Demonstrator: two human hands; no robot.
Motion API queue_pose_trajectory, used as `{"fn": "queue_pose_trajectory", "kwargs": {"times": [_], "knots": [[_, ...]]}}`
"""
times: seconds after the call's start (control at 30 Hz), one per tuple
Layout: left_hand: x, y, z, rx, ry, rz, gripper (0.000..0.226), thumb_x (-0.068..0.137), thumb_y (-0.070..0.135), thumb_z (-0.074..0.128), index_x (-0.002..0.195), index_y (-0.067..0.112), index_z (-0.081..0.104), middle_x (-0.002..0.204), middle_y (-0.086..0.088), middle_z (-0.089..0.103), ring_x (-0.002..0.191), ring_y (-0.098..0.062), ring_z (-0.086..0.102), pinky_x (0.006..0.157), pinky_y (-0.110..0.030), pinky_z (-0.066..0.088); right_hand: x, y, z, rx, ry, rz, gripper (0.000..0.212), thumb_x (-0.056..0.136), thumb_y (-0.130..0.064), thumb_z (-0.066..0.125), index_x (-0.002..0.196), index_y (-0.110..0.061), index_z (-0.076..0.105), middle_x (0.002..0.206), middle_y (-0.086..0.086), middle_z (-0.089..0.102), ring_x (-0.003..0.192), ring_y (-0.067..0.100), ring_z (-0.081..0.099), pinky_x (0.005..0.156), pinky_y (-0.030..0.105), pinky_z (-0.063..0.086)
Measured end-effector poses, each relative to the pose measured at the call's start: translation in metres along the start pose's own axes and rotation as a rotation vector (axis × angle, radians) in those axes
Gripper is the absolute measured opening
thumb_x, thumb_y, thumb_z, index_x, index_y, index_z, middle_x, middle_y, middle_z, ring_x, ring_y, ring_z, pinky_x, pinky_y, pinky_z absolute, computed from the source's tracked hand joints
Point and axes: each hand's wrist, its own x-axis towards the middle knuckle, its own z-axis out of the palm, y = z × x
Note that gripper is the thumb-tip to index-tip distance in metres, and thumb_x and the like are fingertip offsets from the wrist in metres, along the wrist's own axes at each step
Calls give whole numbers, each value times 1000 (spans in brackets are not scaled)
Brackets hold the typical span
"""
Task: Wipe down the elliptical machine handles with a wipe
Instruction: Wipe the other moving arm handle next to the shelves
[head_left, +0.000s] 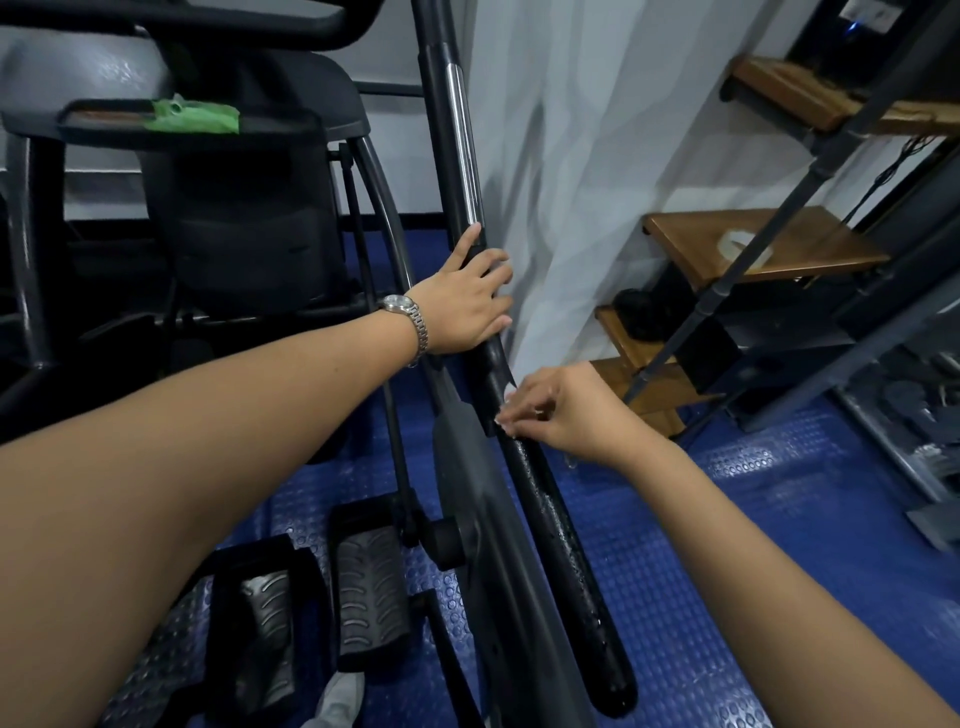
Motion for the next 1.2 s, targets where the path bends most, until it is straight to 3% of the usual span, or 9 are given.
{"fn": "queue_pose_trajectory", "kwargs": {"times": [0.13,0.27,0.4,0.5,0.73,0.8,0.93,1.1,1.2], "knots": [[-1,-1,0,-4,-11,-5,52,96,42,23,97,13,66,118,-13,53,129,-34,36,111,-61,-5,10,0,-1,54,32,66,11,76,-15,80,87,-16,79,83,-1,74,76,10,68,73,14,49],[-1,1,-2,-9,-25,-6,52,96,42,22,100,14,66,119,-12,52,130,-33,35,111,-60,-7,8,-9,7,-84,35,11,11,77,-15,78,88,-17,78,84,-1,74,77,13,68,78,31,55],[1,1,-2,-5,-34,-13,51,96,42,23,101,14,65,120,-12,51,131,-33,34,111,-60,-8,-9,-12,-10,-90,-130,31,11,75,-14,80,84,-19,79,77,-3,73,69,7,66,69,14,50],[-1,1,-3,-15,-35,-14,50,96,42,24,100,14,65,119,-13,52,131,-33,35,111,-60,-7,-1,-9,-12,-57,-57,78,10,75,-16,79,84,-20,79,77,-7,73,68,3,66,68,13,48],[0,2,-4,-18,-39,-18,51,96,42,22,101,14,64,121,-13,51,132,-33,33,112,-60,-7,-16,-33,8,-279,-236,-59,16,77,-13,74,89,-23,78,86,-5,68,89,4,58,76,13,43],[0,2,-4,-9,-29,-16,53,96,42,21,99,14,65,120,-13,52,131,-34,35,112,-61,-4,-19,-29,2,-252,-236,-42,14,76,-13,74,86,-22,78,81,-9,68,80,-1,56,72,12,44],[-2,1,-3,4,-31,-8,52,95,42,22,98,13,65,118,-13,53,130,-34,36,111,-61,-3,-11,-18,3,-156,-3,22,9,76,-17,77,83,-23,78,81,-8,73,76,7,62,72,22,50],[-1,1,-2,-6,-19,-3,51,95,42,23,98,13,65,118,-13,53,130,-34,36,111,-60,-5,-34,-28,8,-165,-164,-23,12,75,-11,75,82,-21,79,76,-7,72,73,1,56,71,21,51],[-1,0,-2,-5,-26,-9,52,96,42,21,98,13,65,118,-13,53,130,-34,35,112,-61,-5,-36,-16,-3,4,-93,101,7,75,-15,79,79,-21,78,70,-12,68,67,2,63,63,14,48]]}}
